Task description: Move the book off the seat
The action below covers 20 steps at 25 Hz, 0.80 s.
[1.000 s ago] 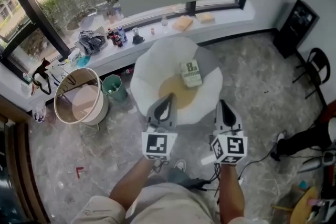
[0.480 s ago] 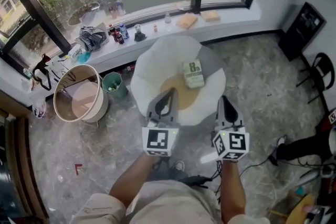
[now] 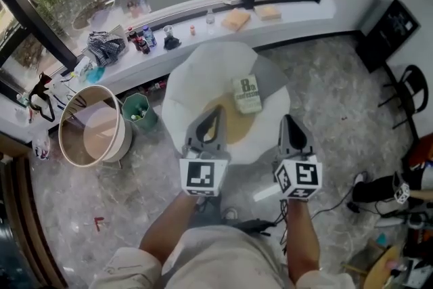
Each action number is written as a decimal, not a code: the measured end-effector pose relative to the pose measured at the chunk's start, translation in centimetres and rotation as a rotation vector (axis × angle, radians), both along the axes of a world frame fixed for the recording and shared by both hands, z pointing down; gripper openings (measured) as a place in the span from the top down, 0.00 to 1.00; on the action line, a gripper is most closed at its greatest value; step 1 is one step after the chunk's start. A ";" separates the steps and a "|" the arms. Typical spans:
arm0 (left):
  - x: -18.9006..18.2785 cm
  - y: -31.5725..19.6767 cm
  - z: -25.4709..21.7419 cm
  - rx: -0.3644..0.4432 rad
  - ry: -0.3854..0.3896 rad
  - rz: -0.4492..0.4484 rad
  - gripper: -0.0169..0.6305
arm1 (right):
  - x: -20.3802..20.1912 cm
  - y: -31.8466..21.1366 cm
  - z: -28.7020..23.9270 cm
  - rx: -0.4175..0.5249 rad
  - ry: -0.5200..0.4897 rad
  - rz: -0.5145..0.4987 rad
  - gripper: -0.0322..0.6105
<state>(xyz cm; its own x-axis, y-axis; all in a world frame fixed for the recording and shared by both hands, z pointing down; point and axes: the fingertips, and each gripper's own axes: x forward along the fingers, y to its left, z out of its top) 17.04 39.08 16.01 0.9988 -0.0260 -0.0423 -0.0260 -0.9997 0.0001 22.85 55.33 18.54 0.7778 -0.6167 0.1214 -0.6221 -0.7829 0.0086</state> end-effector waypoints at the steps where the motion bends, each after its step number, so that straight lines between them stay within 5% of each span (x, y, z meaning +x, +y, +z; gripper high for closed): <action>1: 0.8 -0.8 0.1 -0.003 -0.004 0.004 0.97 | 0.8 -0.8 0.1 -0.007 -0.006 0.003 0.95; 11: 7.5 -7.6 1.2 -0.015 -0.031 0.050 0.97 | 7.0 -7.2 0.7 -0.036 -0.029 0.046 0.95; 20: 12.3 -8.7 2.6 -0.019 -0.067 0.084 0.97 | 10.8 -8.3 2.0 -0.049 -0.055 0.074 0.95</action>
